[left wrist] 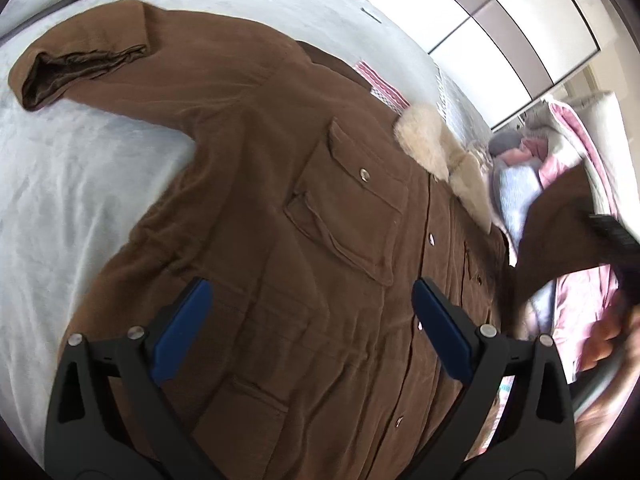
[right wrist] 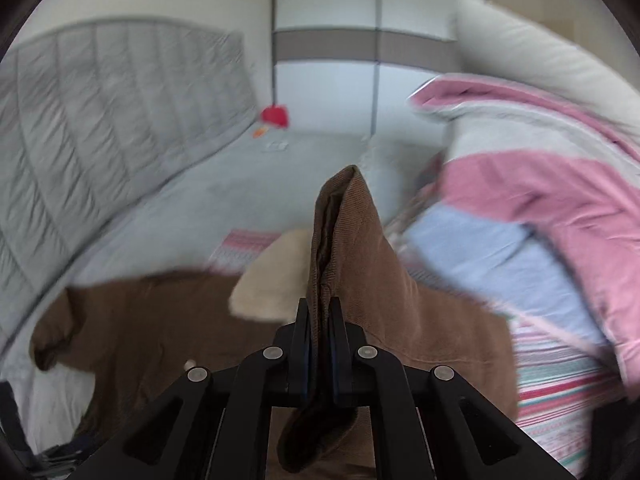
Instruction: Fold large clothes
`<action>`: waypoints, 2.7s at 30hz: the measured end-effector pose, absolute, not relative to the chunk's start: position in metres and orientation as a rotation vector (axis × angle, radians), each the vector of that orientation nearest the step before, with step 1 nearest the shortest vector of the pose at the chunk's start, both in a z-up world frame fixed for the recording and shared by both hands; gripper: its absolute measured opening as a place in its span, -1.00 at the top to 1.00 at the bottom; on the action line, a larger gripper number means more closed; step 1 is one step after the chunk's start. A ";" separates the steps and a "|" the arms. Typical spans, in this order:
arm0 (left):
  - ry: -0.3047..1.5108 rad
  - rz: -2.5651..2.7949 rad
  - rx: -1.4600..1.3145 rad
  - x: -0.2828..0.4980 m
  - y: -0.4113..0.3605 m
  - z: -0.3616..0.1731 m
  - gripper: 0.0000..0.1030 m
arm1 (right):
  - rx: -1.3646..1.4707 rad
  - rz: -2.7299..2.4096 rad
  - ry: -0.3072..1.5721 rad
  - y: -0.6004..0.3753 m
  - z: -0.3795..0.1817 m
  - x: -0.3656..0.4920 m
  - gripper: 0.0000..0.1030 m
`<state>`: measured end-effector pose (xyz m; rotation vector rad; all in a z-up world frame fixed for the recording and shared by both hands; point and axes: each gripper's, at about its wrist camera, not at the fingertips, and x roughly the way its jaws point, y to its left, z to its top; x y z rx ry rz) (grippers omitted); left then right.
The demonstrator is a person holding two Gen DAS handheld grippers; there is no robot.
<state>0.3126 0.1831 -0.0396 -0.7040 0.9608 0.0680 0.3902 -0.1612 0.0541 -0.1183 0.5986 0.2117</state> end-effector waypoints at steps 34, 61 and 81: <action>0.930 0.098 -0.748 0.310 0.210 -0.041 -0.94 | 0.273 0.098 0.931 -0.363 -0.128 0.431 0.08; 0.892 0.927 0.240 0.344 0.349 -0.074 -0.94 | 0.111 0.264 0.915 -0.324 -0.096 0.275 -0.51; 0.668 0.668 -0.383 0.286 0.403 0.004 0.82 | 0.132 0.240 0.881 -0.329 -0.086 0.266 -0.51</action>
